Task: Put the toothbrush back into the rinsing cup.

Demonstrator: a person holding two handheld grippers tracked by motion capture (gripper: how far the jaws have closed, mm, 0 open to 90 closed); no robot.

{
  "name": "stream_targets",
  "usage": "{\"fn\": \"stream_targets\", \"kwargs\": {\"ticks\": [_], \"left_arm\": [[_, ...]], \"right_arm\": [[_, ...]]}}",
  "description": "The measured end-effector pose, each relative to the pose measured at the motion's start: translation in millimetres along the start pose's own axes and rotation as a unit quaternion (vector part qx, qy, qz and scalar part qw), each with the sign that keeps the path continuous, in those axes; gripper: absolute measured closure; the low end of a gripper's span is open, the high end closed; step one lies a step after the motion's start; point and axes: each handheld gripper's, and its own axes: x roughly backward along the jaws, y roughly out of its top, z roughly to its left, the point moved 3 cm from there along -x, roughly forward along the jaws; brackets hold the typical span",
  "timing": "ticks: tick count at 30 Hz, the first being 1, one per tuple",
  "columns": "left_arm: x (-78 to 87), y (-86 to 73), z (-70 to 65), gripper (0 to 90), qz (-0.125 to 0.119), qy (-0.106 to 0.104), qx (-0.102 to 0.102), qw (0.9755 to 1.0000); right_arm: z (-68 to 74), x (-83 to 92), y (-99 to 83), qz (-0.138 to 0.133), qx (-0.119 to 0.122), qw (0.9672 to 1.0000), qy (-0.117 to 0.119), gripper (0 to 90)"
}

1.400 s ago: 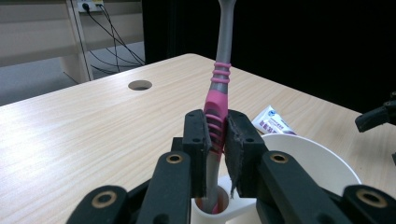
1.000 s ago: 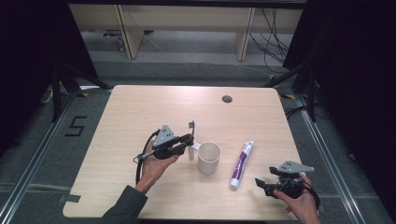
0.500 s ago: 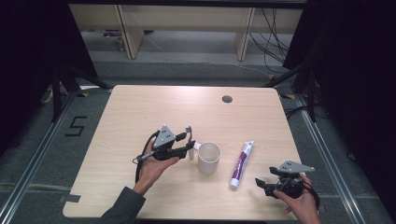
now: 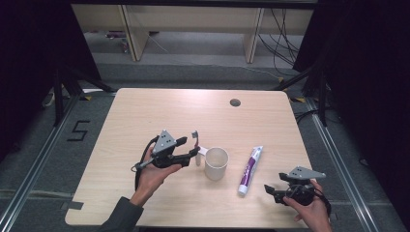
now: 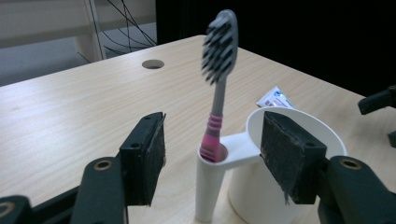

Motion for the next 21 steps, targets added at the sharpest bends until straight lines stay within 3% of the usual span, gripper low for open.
{"fn": "stream_targets", "kwargs": {"ticks": [3, 16, 21], "left_arm": [[5.8, -2.3, -2.1, 38.7, 0.005, -0.004, 0.006, 1.0], [26.6, -22.3, -3.1, 34.5, 0.025, 0.013, -0.001, 0.9996], [30.0, -29.9, -7.2, 33.4, 0.032, 0.007, -0.002, 0.9994]], "right_arm": [[0.5, 0.1, -0.3, 0.0, -0.001, 1.0, 0.0, 23.0], [0.2, -0.4, -0.3, 0.001, 0.0, 1.0, -0.001, 23.0], [-0.2, -0.2, -0.5, 0.001, 0.0, 1.0, -0.004, 23.0]]}}
